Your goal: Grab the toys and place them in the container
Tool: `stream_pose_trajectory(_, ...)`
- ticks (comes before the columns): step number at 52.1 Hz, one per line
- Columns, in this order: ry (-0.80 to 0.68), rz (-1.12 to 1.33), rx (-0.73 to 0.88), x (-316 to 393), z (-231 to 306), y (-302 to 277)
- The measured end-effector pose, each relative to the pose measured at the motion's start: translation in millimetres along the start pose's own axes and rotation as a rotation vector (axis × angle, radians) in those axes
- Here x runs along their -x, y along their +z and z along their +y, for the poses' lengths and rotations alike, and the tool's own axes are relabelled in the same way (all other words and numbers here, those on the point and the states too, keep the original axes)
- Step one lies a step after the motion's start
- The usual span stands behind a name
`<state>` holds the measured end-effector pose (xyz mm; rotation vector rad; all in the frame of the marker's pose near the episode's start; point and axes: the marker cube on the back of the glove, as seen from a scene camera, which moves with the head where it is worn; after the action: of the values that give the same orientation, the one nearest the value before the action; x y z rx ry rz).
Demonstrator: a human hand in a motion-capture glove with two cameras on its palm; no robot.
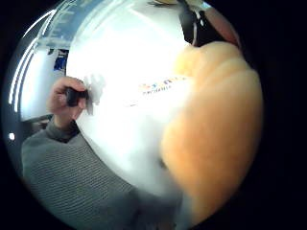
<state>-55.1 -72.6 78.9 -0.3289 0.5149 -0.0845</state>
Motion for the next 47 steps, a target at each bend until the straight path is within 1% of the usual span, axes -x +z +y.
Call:
stream_pose_trajectory(8,-0.027,-0.052,-0.105,-6,-5,-10)
stream_pose_trajectory(14,-0.022,-0.131,-0.154,-7,-5,-33)
stream_pose_trajectory(20,-0.027,-0.195,-0.247,-11,-6,-85)
stream_pose_trajectory(29,-0.039,-0.143,-0.381,-20,-13,-166)
stream_pose_trajectory(33,-0.055,-0.13,-0.404,-19,-18,-191)
stream_pose_trajectory(39,-0.099,-0.161,-0.411,-8,-30,-205)
stream_pose_trajectory(47,-0.224,-0.354,-0.43,33,-74,-228)
